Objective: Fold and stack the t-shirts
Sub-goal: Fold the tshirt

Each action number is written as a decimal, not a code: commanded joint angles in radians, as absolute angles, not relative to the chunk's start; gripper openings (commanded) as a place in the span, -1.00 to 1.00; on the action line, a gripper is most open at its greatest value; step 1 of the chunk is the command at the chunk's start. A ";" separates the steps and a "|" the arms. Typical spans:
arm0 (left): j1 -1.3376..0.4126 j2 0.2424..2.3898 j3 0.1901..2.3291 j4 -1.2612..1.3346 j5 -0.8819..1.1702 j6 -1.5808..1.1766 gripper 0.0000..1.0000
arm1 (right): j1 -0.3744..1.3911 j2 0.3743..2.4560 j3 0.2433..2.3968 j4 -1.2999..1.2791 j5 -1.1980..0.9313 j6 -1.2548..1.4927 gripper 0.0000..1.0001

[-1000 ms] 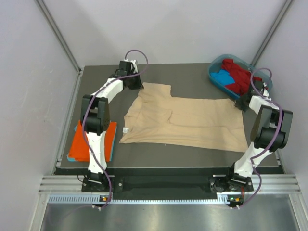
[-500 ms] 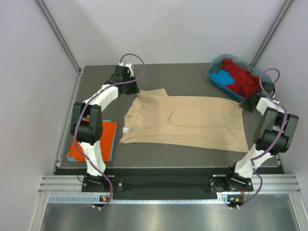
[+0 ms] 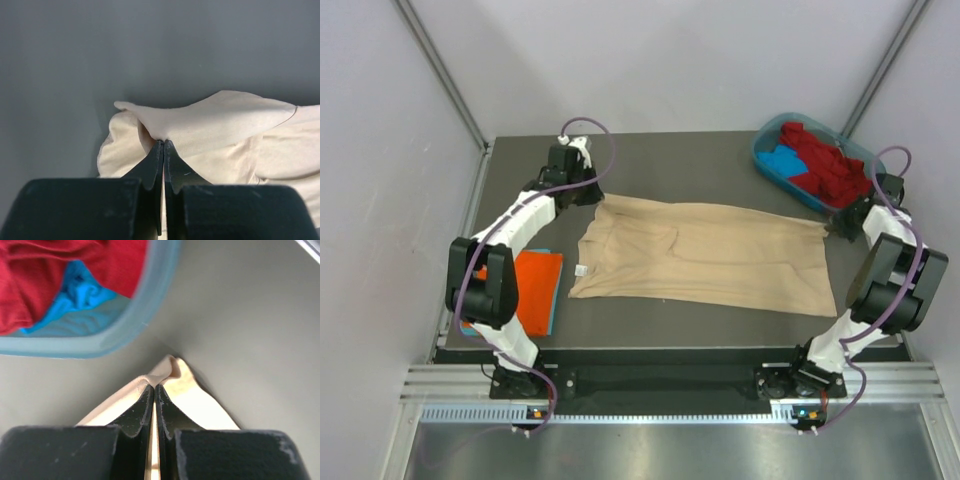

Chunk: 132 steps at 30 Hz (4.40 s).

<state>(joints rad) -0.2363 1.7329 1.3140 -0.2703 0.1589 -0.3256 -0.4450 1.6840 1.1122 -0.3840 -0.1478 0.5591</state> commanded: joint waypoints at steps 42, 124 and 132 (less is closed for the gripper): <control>-0.413 1.666 1.224 -0.705 -0.140 -0.357 -0.35 | -0.506 1.563 1.123 -0.706 0.025 0.413 -0.45; -0.327 1.723 1.390 -0.629 0.032 -0.457 -0.07 | -0.315 1.415 0.951 -0.442 0.003 0.448 -0.39; -0.146 1.788 1.353 -0.519 0.354 -0.488 -0.08 | -0.039 1.454 1.023 -0.190 -0.519 0.391 -0.07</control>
